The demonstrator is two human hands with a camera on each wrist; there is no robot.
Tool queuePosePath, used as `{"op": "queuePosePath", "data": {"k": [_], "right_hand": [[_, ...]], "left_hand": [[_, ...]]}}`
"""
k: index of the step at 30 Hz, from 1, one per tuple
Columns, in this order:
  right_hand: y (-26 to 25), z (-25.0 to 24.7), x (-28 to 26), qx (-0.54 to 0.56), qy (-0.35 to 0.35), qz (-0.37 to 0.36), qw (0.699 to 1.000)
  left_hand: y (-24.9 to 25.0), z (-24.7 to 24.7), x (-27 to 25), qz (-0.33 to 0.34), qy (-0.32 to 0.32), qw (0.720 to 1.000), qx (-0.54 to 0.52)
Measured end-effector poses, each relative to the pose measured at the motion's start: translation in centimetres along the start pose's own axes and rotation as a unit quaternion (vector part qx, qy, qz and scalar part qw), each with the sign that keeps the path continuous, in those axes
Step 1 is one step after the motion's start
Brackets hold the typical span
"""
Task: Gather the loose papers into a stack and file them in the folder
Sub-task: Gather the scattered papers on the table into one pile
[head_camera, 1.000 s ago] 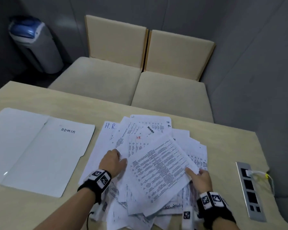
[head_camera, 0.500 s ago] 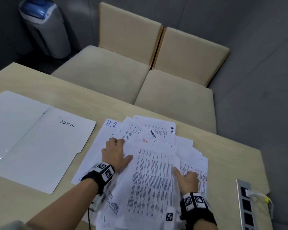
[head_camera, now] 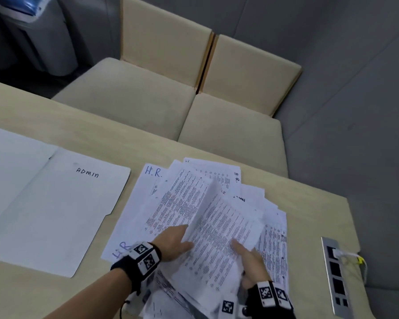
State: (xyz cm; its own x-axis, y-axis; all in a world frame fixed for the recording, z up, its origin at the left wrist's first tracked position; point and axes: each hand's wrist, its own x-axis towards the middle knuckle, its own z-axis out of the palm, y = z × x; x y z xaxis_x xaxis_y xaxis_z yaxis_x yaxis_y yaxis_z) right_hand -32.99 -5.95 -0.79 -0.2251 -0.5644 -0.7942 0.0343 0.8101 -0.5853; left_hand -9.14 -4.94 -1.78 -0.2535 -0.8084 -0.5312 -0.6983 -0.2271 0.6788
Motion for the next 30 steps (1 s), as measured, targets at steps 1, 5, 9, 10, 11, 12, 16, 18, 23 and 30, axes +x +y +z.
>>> {"op": "queuePosePath", "data": {"k": [1, 5, 9, 10, 11, 12, 16, 18, 23, 30], "right_hand": [[0.0, -0.1, -0.6, -0.001, -0.003, -0.011, 1.000], [-1.0, -3.0, -1.7, -0.032, 0.066, -0.093, 0.993], [-1.6, -8.3, 0.1, -0.146, 0.159, -0.138, 0.967], [-1.4, -9.2, 0.8, -0.186, 0.175, -0.128, 0.958], [-1.1, -9.7, 1.4, -0.224, 0.181, -0.109, 0.951], [-0.9, -9.7, 1.6, -0.256, 0.192, -0.100, 0.942], [-0.9, -8.7, 2.4, -0.213, 0.220, -0.056, 0.950], [-1.3, -8.1, 2.4, -0.192, 0.202, -0.050, 0.959], [-5.9, -7.6, -0.8, -0.328, 0.193, -0.194, 0.904], [-13.4, -9.0, -9.5, -0.427, 0.025, -0.353, 0.832]], "left_hand": [[0.2, 0.0, -0.1, 0.016, -0.004, 1.000, -0.022], [0.0, -1.7, -0.2, 0.029, 0.086, 0.994, -0.063], [-1.7, -3.5, 0.6, -0.070, 0.222, 0.972, -0.017], [-1.9, -3.8, 0.6, -0.109, 0.259, 0.960, 0.015], [-2.1, -4.0, 0.6, -0.152, 0.288, 0.944, 0.048], [-2.3, -4.3, 0.5, -0.194, 0.305, 0.930, 0.069], [-3.2, -4.4, 0.4, -0.254, 0.293, 0.920, 0.053], [-3.6, -4.2, 0.3, -0.236, 0.282, 0.929, 0.035], [-4.2, -5.3, 0.3, -0.173, 0.277, 0.945, -0.007], [-5.2, -9.0, -0.9, -0.097, 0.287, 0.947, 0.110]]}}
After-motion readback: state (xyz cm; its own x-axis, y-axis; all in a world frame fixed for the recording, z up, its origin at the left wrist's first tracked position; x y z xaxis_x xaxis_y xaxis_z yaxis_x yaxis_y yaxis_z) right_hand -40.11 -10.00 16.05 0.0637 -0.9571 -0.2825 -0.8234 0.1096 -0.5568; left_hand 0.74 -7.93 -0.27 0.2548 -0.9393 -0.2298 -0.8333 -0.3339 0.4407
